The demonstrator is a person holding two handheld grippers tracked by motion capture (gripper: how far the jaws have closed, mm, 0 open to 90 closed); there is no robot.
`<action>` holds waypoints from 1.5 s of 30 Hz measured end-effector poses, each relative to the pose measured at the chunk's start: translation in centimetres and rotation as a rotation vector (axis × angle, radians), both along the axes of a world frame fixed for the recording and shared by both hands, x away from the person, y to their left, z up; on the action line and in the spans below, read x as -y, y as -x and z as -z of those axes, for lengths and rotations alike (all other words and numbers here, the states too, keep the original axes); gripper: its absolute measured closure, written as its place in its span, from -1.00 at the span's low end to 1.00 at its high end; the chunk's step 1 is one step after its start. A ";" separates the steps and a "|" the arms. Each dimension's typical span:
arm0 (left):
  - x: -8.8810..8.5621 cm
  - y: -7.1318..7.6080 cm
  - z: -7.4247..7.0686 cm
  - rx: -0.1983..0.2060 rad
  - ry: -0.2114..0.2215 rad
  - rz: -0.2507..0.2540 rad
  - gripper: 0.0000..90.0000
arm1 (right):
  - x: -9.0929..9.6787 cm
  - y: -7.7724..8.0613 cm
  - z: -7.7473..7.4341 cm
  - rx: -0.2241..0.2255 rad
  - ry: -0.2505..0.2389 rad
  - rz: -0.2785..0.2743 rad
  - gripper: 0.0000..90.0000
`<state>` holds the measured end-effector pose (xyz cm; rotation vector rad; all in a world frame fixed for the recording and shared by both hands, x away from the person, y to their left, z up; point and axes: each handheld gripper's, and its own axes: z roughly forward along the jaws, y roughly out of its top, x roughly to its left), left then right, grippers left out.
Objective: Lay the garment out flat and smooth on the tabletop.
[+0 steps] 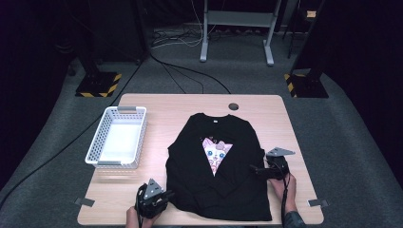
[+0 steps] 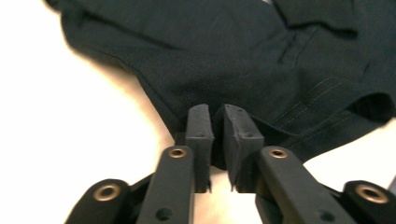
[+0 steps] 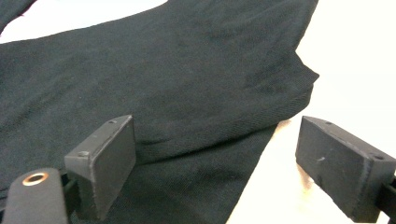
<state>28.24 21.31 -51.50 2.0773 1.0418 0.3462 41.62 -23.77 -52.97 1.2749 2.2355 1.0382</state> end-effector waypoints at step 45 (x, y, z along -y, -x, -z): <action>7.7 -10.5 -0.5 0.008 -0.135 0.026 -1.00 | -0.4 0.4 0.0 0.006 0.005 -0.029 -0.99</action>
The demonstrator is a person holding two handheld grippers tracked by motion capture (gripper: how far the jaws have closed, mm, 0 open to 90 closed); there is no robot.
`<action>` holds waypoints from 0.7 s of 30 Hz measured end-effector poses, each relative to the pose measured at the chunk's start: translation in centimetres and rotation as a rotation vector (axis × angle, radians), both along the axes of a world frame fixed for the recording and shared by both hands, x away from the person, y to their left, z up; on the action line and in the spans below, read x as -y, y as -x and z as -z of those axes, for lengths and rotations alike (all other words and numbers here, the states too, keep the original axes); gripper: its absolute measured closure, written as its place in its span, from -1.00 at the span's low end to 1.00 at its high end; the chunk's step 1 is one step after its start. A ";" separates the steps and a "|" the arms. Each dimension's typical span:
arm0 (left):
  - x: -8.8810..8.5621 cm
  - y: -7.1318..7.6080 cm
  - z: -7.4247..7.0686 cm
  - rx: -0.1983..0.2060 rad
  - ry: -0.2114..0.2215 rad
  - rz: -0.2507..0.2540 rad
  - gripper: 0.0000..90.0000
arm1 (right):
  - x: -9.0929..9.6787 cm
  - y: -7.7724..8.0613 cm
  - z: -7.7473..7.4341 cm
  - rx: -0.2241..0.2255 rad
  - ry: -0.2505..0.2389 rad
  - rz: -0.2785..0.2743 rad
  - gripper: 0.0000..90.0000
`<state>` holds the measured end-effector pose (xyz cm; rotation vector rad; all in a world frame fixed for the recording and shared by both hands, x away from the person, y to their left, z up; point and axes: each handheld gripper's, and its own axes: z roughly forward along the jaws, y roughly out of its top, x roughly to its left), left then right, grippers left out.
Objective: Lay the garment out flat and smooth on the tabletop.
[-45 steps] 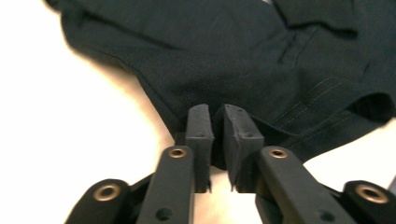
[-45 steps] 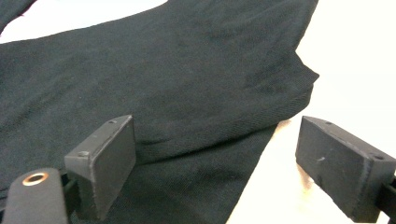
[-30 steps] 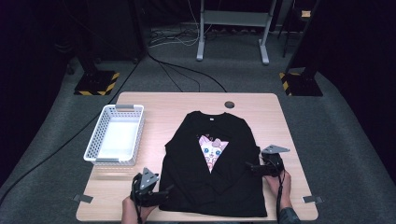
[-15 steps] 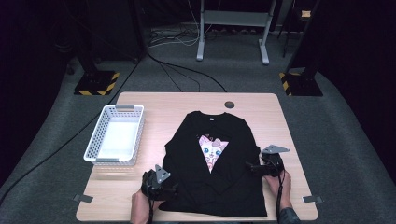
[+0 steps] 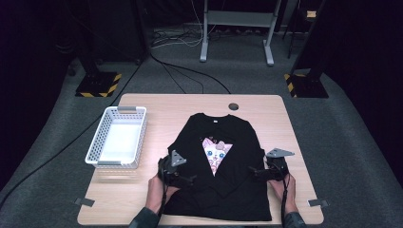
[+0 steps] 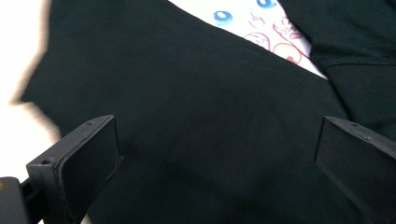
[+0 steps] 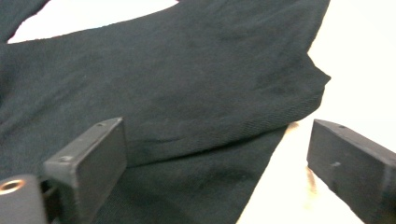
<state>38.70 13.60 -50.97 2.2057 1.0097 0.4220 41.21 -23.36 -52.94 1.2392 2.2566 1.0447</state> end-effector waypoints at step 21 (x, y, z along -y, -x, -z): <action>-1.9 0.3 2.2 0.035 0.026 -0.041 -1.00 | -2.6 -2.0 -0.1 -0.048 0.074 -0.067 -1.00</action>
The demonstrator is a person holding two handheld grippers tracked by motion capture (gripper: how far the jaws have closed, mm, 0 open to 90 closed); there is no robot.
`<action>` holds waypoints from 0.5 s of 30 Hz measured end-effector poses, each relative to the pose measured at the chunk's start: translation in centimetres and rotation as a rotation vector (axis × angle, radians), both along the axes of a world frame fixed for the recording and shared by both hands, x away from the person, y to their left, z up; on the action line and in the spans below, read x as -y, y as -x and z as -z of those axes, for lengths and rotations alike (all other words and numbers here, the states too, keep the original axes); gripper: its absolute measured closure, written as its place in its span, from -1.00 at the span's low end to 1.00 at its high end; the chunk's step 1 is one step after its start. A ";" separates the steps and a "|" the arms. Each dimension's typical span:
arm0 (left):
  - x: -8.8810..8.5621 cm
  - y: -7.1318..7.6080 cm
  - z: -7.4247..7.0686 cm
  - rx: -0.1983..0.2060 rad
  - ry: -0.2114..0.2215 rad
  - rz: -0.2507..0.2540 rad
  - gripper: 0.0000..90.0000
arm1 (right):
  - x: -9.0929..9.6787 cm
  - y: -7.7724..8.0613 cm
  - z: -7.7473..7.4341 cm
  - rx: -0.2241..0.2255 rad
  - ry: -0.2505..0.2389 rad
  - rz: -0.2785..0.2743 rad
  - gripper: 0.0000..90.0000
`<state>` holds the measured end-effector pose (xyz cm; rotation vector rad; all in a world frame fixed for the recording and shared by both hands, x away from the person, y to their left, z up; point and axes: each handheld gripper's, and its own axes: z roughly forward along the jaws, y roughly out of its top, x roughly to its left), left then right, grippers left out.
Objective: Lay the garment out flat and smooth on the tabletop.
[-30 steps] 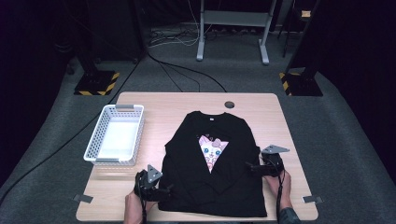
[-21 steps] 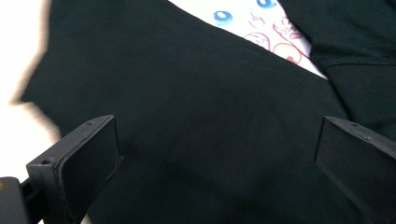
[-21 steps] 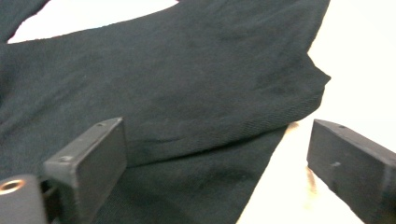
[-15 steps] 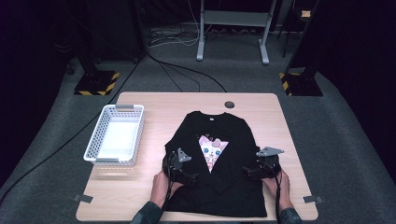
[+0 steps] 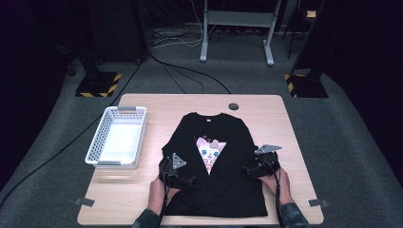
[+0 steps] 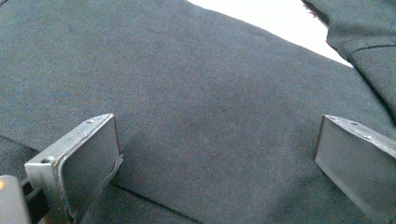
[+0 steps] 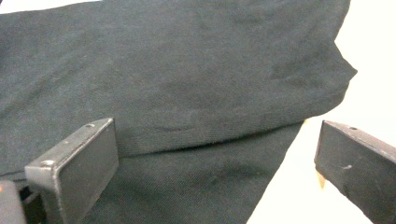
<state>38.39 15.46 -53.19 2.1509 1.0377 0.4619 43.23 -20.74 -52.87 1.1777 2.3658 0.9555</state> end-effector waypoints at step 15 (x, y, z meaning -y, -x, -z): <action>-4.2 0.6 0.0 0.004 0.001 -0.043 -1.00 | -4.2 -1.1 -0.3 -0.028 0.004 -0.018 -1.00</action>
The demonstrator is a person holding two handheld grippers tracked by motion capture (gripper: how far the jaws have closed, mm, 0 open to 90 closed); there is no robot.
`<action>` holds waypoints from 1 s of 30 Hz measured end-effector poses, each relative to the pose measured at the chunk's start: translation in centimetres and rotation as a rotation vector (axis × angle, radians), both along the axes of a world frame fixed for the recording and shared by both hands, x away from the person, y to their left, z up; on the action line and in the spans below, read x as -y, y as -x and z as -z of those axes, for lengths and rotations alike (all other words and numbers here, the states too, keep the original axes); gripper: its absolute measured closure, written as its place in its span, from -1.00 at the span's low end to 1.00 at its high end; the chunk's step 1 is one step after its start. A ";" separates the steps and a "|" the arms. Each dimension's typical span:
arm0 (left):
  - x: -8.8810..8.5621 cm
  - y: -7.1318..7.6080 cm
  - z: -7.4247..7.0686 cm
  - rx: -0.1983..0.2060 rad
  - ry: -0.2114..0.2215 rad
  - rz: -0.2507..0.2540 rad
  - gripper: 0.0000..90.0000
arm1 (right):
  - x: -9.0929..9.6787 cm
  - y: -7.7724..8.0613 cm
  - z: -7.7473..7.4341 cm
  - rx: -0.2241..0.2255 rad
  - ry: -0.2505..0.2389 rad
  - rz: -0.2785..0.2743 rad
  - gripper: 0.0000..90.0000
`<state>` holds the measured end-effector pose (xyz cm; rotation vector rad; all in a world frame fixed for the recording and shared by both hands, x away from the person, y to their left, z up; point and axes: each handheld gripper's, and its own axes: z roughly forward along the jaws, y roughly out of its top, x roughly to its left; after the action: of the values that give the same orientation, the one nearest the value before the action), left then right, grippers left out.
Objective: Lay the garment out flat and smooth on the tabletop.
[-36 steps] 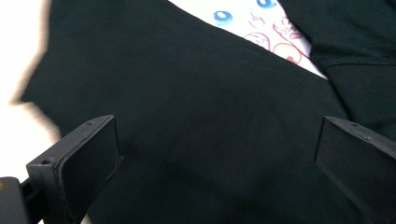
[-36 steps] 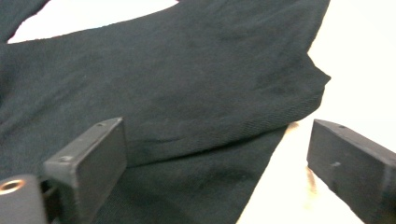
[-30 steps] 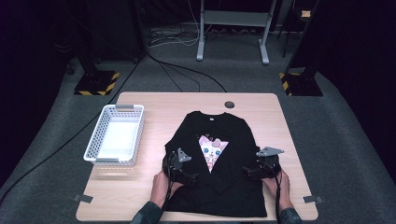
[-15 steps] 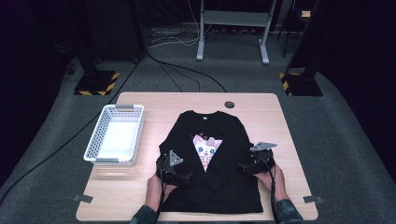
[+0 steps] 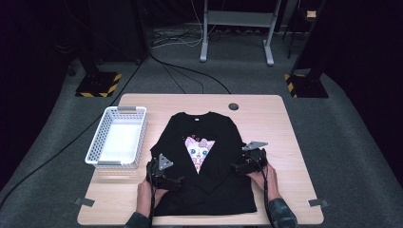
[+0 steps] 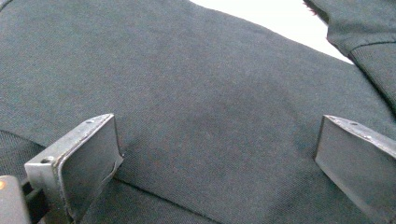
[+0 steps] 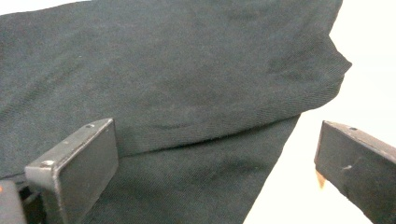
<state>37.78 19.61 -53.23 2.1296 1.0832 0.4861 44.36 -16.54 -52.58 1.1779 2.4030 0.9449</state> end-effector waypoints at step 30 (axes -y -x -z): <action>-0.8 0.2 0.0 0.000 0.000 -0.008 -1.00 | -11.2 5.2 -0.9 -0.027 -0.075 -0.111 0.79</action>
<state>37.55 20.43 -53.23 2.1263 1.0922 0.4895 39.15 -5.38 -51.72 1.0983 2.4966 1.0676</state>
